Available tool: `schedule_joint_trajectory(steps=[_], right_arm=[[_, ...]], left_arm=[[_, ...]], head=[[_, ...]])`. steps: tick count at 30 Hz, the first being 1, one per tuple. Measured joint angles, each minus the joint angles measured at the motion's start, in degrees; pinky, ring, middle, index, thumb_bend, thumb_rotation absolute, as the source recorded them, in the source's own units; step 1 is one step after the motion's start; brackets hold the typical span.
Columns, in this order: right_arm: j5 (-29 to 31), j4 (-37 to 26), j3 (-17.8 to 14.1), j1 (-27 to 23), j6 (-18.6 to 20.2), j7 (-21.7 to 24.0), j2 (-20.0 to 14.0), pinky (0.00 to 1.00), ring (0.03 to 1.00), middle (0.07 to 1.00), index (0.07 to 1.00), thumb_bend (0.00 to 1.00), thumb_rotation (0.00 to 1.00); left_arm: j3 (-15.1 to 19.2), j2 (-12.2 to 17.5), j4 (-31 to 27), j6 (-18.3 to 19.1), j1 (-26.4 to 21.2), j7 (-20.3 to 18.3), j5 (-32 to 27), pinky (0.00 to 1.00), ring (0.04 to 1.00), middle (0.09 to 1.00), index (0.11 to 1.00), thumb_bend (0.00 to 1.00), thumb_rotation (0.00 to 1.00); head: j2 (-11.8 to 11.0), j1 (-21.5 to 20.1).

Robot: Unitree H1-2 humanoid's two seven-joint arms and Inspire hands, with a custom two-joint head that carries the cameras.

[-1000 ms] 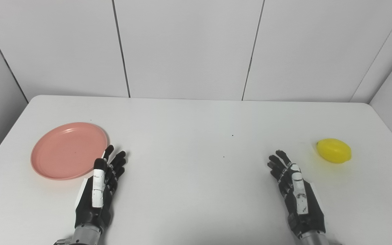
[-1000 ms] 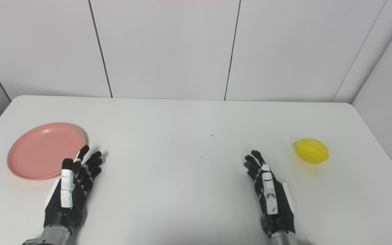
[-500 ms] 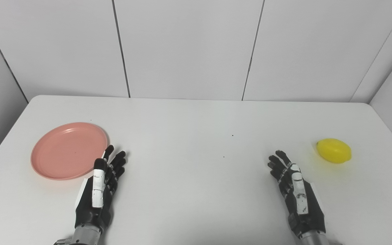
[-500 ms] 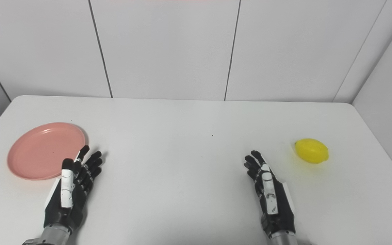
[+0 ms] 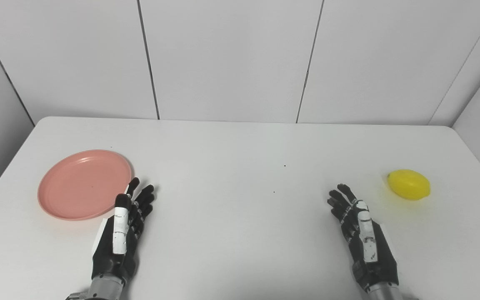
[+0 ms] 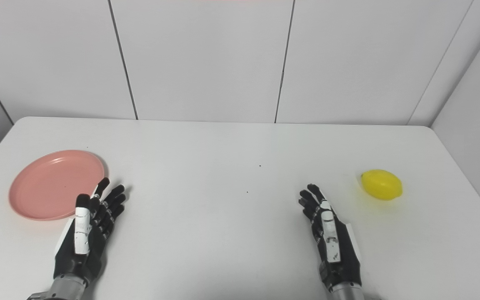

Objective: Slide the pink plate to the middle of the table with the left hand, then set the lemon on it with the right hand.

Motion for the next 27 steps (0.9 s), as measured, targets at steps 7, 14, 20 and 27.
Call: schedule_joint_trajectory(steps=[7,14,20,27], right_arm=[[0.05,0.01,0.04,0.0,0.0,0.0,-0.04,0.96,0.894,0.879,0.899,0.67,1.0],[0.24,0.02,0.07,0.0,0.02,0.03,-0.08,0.96,0.896,0.882,0.9,0.67,1.0],[0.42,1.0,-0.02,-0.17,-0.1,1.0,-0.79,0.97,0.904,0.889,0.904,0.67,1.0],[1.45,2.4,-0.72,-0.83,-0.75,2.77,-1.9,0.96,0.913,0.903,0.915,0.67,1.0]], left_arm=[[-0.04,0.0,0.39,-0.26,-0.03,0.0,0.0,0.97,0.939,0.914,0.96,0.85,1.0],[-0.08,0.0,0.39,-0.31,-0.03,0.0,0.02,0.97,0.935,0.912,0.959,0.86,1.0],[-0.37,-0.12,1.4,-1.33,-0.11,-0.04,0.04,0.98,0.932,0.916,0.962,0.87,0.99],[-1.09,-0.72,3.15,-4.1,-0.35,0.57,1.3,0.94,0.918,0.9,0.949,0.83,1.0]], head=[[-0.09,0.0],[-0.7,0.7],[-3.25,5.44],[-4.74,7.99]])
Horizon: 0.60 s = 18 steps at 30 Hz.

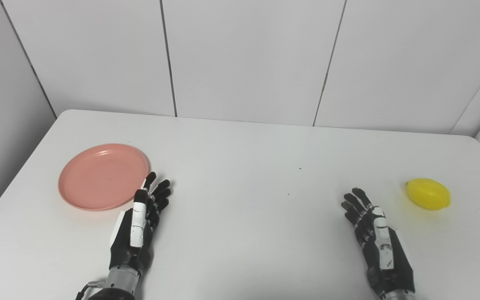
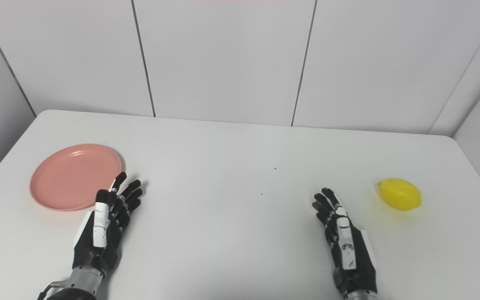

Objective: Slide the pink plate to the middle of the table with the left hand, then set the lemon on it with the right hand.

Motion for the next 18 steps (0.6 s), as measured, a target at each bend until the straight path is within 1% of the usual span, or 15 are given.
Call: schedule_joint_trajectory(steps=[1,3,5,8,10,11,12,14,18], right_arm=[[0.1,0.11,-0.09,-0.01,-0.12,0.32,-0.09,0.96,0.913,0.901,0.91,0.66,1.0],[0.32,0.38,-0.32,-0.1,-0.31,0.79,-0.37,0.97,0.914,0.901,0.907,0.66,1.0],[0.6,0.58,-0.65,-0.23,-0.44,0.93,-0.5,0.97,0.918,0.906,0.912,0.66,1.0],[1.24,0.86,-1.04,-0.39,-0.46,1.57,-0.82,0.98,0.926,0.915,0.923,0.66,1.0],[1.41,1.16,-1.3,-0.6,-0.59,1.84,-1.14,0.98,0.925,0.915,0.928,0.67,1.0],[1.48,1.38,-1.53,-0.77,-0.74,1.94,-1.22,0.98,0.925,0.915,0.929,0.67,1.0],[1.59,1.51,-1.69,-0.89,-0.8,2.03,-1.26,0.99,0.93,0.92,0.936,0.67,1.0],[1.77,1.67,-1.84,-0.99,-0.82,2.13,-1.32,1.0,0.934,0.923,0.943,0.65,1.0],[2.15,2.2,-1.98,-1.11,-1.01,2.71,-1.56,1.0,0.94,0.928,0.948,0.65,1.0]], left_arm=[[-0.07,-0.15,0.27,-0.46,0.01,0.16,0.12,0.93,0.916,0.898,0.945,0.83,0.99],[-0.22,-0.59,0.54,-0.87,0.0,0.69,0.38,0.93,0.92,0.9,0.948,0.82,0.99],[-0.36,-0.97,0.86,-1.41,-0.01,0.79,0.87,0.94,0.928,0.906,0.953,0.82,0.99],[-0.84,-1.2,1.63,-2.64,-0.11,0.75,0.96,0.96,0.937,0.913,0.96,0.81,0.98],[-1.27,-1.59,1.94,-2.97,-0.25,0.71,0.96,0.97,0.943,0.917,0.965,0.81,0.98],[-1.5,-1.77,2.14,-3.06,-0.37,0.7,0.96,0.97,0.943,0.918,0.966,0.81,0.98],[-1.7,-1.79,2.3,-3.16,-0.45,0.7,0.98,0.97,0.944,0.919,0.966,0.81,0.98],[-1.84,-1.79,2.53,-3.42,-0.52,0.7,1.17,0.97,0.944,0.919,0.966,0.81,0.97],[-2.22,-1.89,3.53,-4.71,-0.78,0.63,1.23,0.98,0.949,0.922,0.968,0.81,0.97]], head=[[-0.35,0.62],[-0.36,0.71],[-0.97,1.94],[-1.5,2.91],[-2.29,3.96],[-2.29,3.96],[-2.29,3.96],[-3.25,5.1],[-3.96,5.8]])
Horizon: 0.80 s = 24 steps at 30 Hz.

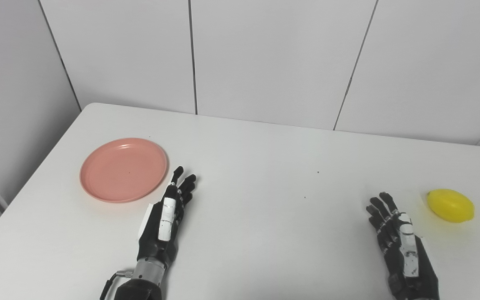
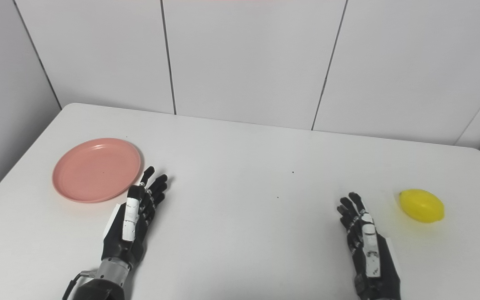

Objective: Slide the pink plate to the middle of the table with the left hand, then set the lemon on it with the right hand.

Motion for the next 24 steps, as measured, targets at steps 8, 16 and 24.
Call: schedule_joint_trajectory(steps=[8,16,24], right_arm=[[-0.72,0.64,-0.18,-0.13,-0.29,0.14,-0.15,1.0,0.932,0.92,0.938,0.62,1.0],[-1.21,1.32,-0.14,-0.37,-0.82,0.16,-0.14,1.0,0.944,0.931,0.951,0.61,1.0],[-2.14,1.41,0.11,-0.45,-0.86,0.09,-0.09,0.99,0.932,0.92,0.937,0.61,1.0]], left_arm=[[-0.39,-0.19,1.44,-1.79,-0.31,-0.13,-0.03,0.98,0.952,0.924,0.97,0.81,0.96],[-0.39,-0.2,3.19,-4.26,-0.49,-0.37,-0.12,0.99,0.956,0.928,0.974,0.8,0.96],[0.25,-0.56,3.65,-5.1,-0.48,-0.48,-0.64,0.95,0.924,0.905,0.936,0.78,0.95]], head=[[-2.02,0.44],[-3.69,0.7],[-3.87,0.27]])
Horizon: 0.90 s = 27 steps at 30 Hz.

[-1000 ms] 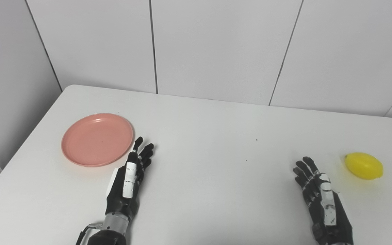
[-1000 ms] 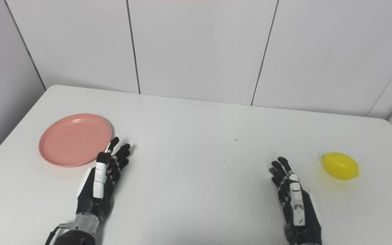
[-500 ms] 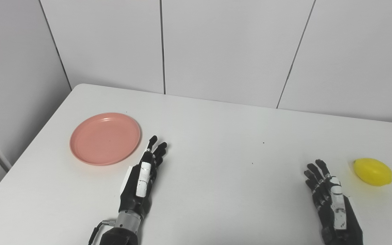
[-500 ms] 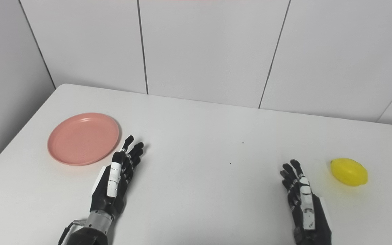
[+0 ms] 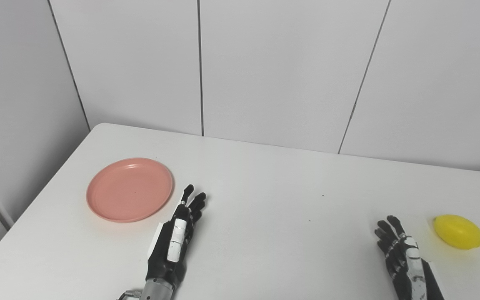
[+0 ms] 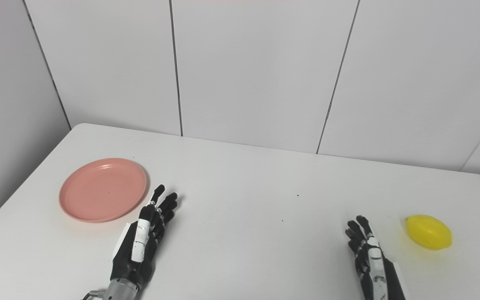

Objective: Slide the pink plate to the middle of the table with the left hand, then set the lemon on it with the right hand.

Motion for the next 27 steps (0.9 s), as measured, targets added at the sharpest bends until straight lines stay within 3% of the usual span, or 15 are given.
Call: schedule_joint_trajectory(steps=[8,15,20,27], right_arm=[[-1.07,-0.39,0.45,0.21,-0.07,-0.12,0.11,0.99,0.931,0.927,0.937,0.59,1.0],[-2.17,-0.62,0.94,0.37,-0.22,-0.54,0.22,0.98,0.924,0.924,0.941,0.58,1.0],[-2.5,-0.62,1.29,0.35,-0.53,-0.7,0.23,0.98,0.923,0.923,0.941,0.58,1.0],[-3.03,-0.64,1.33,0.36,-0.56,-0.87,0.37,0.98,0.925,0.926,0.939,0.58,1.0]], left_arm=[[1.77,-1.45,-0.86,-1.99,0.81,0.54,-0.82,0.87,0.866,0.851,0.819,0.83,0.93],[2.3,-1.93,-3.33,-2.07,2.77,0.71,-1.91,0.8,0.828,0.814,0.777,0.89,0.91],[3.0,-1.59,-4.16,-1.97,2.79,0.56,-3.18,0.81,0.819,0.809,0.78,0.96,0.94],[5.17,0.1,-8.32,2.63,0.27,0.58,-5.53,0.77,0.799,0.792,0.781,1.0,0.95]], head=[[0.79,-1.05],[1.14,-1.14],[1.05,-1.49],[0.79,-1.41]])
